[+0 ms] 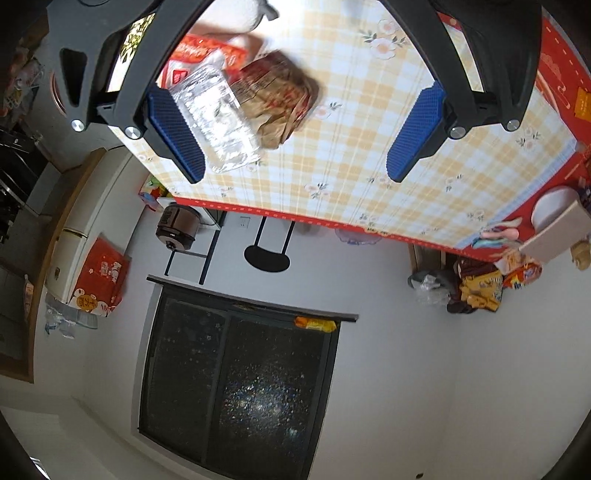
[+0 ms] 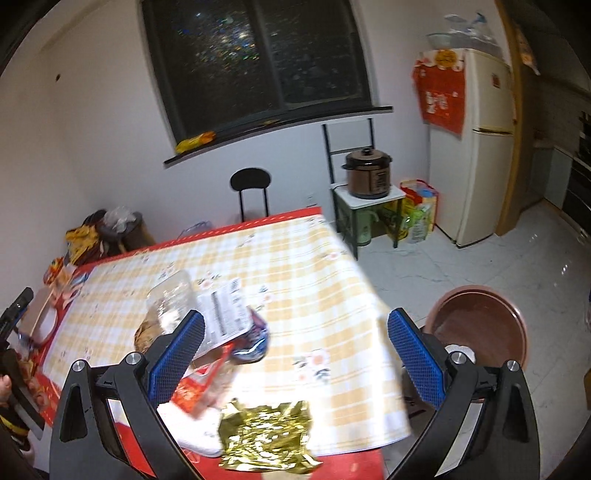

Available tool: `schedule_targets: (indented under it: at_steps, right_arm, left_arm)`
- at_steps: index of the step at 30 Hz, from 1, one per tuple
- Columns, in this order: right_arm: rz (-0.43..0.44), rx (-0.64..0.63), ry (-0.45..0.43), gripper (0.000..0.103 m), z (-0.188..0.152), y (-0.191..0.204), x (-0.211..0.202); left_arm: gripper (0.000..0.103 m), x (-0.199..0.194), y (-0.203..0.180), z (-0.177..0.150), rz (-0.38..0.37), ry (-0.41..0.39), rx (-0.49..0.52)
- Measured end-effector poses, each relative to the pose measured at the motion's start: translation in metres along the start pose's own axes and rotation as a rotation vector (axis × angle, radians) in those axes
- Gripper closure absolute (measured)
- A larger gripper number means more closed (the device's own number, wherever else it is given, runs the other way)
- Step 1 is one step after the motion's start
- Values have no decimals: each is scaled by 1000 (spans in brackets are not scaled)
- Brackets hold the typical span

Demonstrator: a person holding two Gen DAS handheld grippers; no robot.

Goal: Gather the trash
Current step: 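Move both tools back over the table toward the gold foil and sponge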

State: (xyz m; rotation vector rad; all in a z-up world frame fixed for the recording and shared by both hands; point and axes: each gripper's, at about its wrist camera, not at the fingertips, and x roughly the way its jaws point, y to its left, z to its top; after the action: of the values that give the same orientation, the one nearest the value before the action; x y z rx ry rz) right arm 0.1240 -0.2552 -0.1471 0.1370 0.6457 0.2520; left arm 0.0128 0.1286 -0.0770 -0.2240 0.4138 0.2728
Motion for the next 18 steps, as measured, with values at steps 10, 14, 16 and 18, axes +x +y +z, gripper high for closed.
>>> schedule_targets:
  at_steps: [10, 14, 16, 18]
  right_arm:
    - [-26, -14, 82, 5, -41, 64, 26]
    - [-61, 11, 136, 5, -66, 76, 38]
    - [-75, 23, 154, 5, -78, 80, 41]
    - [-81, 28, 176, 5, -91, 85, 44]
  left_arm:
    - [6, 30, 30, -30, -124, 144, 38]
    - [6, 46, 31, -44, -175, 210, 91]
    - [6, 56, 34, -52, -208, 241, 102]
    - [6, 65, 37, -60, -231, 272, 101]
